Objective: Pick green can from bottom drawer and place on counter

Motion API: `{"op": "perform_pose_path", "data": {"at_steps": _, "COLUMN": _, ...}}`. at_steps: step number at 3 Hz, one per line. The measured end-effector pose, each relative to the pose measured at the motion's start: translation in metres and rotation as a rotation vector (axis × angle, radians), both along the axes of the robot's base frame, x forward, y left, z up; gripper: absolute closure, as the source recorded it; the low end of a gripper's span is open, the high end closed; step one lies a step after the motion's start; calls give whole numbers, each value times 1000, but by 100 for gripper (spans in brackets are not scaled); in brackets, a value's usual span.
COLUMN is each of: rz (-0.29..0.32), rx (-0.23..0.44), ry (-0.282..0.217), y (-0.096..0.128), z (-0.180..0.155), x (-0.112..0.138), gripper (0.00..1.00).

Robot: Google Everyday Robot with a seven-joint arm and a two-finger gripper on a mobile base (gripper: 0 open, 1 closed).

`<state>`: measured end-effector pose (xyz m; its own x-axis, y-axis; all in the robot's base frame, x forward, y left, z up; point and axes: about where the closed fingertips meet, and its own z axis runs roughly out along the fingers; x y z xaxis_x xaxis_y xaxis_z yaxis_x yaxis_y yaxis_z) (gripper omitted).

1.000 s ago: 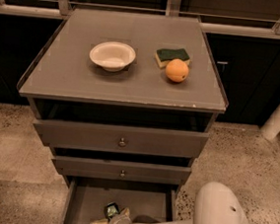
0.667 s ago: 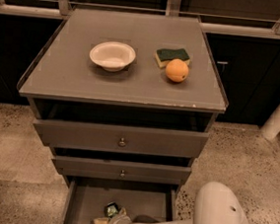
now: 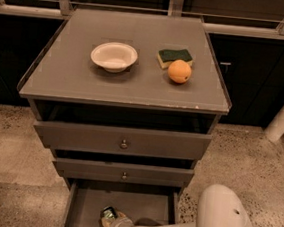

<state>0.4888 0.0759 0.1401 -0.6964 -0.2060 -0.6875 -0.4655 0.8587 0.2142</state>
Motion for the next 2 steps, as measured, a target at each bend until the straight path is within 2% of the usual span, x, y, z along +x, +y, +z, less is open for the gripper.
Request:
{"op": "perform_pose_path", "data": {"at_steps": 1, "rz": 0, "rx": 0, "ry": 0, "y": 0, "z": 0, "x": 0, "gripper": 88}}
{"op": "perform_pose_path", "data": {"at_steps": 2, "rz": 0, "rx": 0, "ry": 0, "y": 0, "z": 0, "x": 0, "gripper": 100}}
